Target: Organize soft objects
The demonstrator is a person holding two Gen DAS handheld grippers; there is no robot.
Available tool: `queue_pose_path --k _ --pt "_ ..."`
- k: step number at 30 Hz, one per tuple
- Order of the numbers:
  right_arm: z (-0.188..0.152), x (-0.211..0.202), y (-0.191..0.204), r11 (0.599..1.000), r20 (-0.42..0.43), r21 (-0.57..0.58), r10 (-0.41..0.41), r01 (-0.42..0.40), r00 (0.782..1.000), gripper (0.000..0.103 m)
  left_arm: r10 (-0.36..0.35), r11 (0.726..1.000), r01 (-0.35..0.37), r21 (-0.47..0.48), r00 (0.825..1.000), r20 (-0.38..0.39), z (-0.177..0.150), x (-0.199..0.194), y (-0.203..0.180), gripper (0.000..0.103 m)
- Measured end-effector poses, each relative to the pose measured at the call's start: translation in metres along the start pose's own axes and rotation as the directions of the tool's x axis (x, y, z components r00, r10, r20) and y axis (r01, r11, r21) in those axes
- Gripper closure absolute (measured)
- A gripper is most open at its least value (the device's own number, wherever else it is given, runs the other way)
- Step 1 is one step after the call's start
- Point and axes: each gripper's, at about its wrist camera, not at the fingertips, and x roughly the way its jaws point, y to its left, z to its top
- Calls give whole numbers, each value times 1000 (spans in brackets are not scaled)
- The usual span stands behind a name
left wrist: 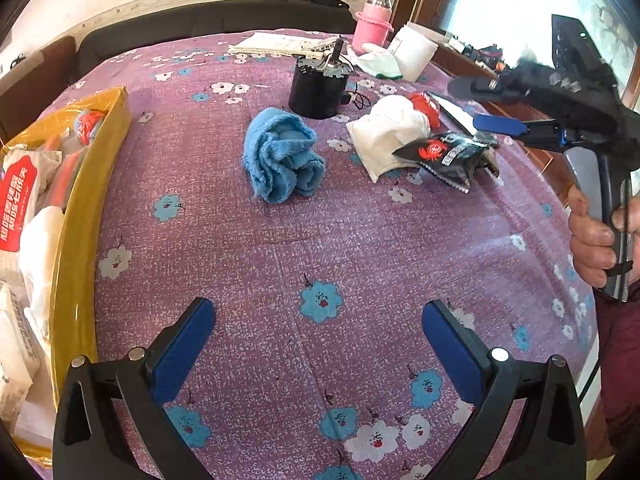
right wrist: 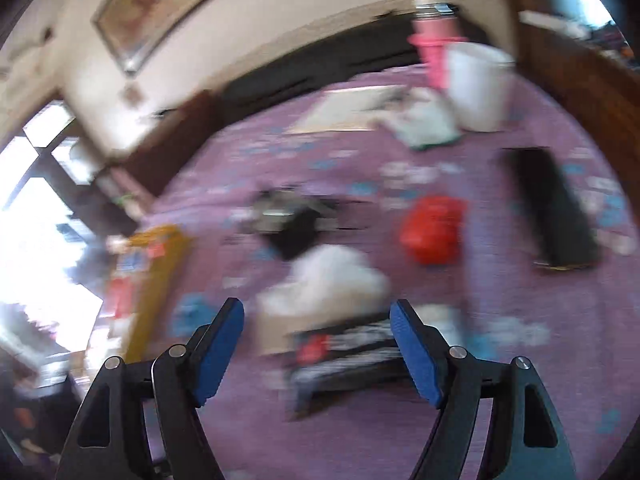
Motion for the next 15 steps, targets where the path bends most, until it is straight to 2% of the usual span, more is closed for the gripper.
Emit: queue_pose_path --k 3,6,9,11,13,15 --pt "-12 2 -13 996 -1 23 -88 88 996 24 41 999 -41 16 999 -13 -1 2 -5 0" --pt "-24 -7 -17 981 15 56 -185 183 983 24 98 995 -97 36 995 -28 -2 6 -12 0" --pt "-33 -24 -19 972 52 111 -213 206 976 23 149 987 -145 67 988 -46 -2 11 -19 0" --pt "-38 -33 -15 970 74 131 -216 205 974 22 147 988 -143 65 988 -45 -3 11 -19 0" --pt "-43 -35 -12 973 55 133 -199 190 979 20 147 988 -144 64 988 -42 -4 10 -19 0" --pt "-45 -28 -10 977 2 131 -170 168 985 20 149 987 -146 65 988 -41 -4 10 -19 0"
